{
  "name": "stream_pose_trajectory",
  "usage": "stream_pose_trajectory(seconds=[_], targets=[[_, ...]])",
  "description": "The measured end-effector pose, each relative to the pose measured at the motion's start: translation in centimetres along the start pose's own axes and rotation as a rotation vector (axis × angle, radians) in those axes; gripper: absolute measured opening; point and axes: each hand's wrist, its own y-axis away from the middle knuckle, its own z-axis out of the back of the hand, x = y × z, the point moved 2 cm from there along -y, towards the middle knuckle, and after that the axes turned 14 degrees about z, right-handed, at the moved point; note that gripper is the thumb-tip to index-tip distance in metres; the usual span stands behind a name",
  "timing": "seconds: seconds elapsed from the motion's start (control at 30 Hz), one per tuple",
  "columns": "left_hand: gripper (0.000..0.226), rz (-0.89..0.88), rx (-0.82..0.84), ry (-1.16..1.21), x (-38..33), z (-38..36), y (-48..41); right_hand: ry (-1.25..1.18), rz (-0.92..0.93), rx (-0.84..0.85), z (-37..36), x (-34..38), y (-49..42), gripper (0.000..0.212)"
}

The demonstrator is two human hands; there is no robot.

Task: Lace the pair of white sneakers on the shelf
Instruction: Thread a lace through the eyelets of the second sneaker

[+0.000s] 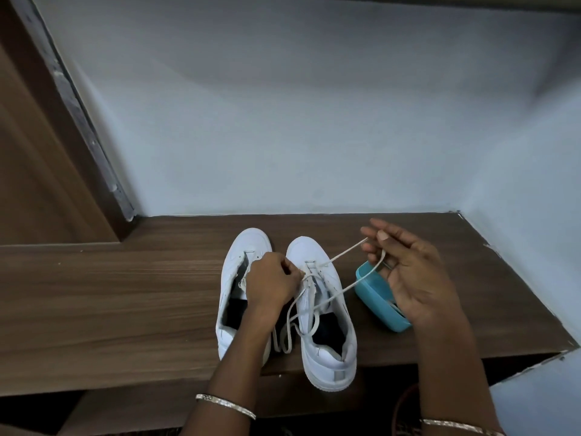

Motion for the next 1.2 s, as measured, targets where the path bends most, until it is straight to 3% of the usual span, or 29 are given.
stream_pose_trajectory(seconds=[0.07,0.13,0.37,0.53,0.6,0.73,0.83,0.9,1.0,1.07,1.13,1.2], targets=[[0.01,-0.01,0.004,-0.021,0.1,0.6,0.4,-0.066,0.043,0.007,0.5,1.5,0.3,0.029],[0.018,-0.042,-0.027,-0.103,-0.2,1.3,0.7,-0.146,0.06,-0.004,1.0,2.9,0.7,0.037],[0.022,-0.171,-0.349,-0.816,-2.0,4.6,2.6,-0.297,0.154,-0.028,2.7,7.6,1.0,0.059],[0.023,-0.127,-0.339,-0.934,-2.1,6.7,4.2,-0.324,0.218,-0.023,2.5,10.7,0.4,0.057],[0.024,-0.163,-0.264,-0.731,-2.3,7.0,4.4,-0.339,0.214,-0.016,1.8,11.4,0.4,0.06],[0.019,-0.272,0.29,0.034,-4.6,5.9,6.7,-0.423,0.165,-0.007,-0.6,11.6,0.6,0.065],[0.049,-0.317,0.646,0.249,-6.7,4.4,10.1,-0.486,0.13,0.004,-2.6,11.4,1.0,0.057],[0.052,-0.347,0.767,0.336,-7.5,3.2,11.6,-0.533,0.1,0.01,-3.9,11.2,1.3,0.056],[0.034,-0.375,0.735,0.444,-7.9,2.0,12.4,-0.588,0.044,0.003,-5.4,11.0,1.8,0.054],[0.018,-0.344,0.565,0.536,-7.8,1.9,12.5,-0.622,0.009,-0.008,-6.0,11.1,2.1,0.051],[0.018,-0.275,0.388,0.648,-7.3,2.6,12.4,-0.654,-0.016,-0.009,-6.2,11.3,2.4,0.048],[0.02,-0.16,0.458,0.769,-7.0,3.7,12.3,-0.675,-0.034,0.002,-6.2,11.5,2.9,0.046]])
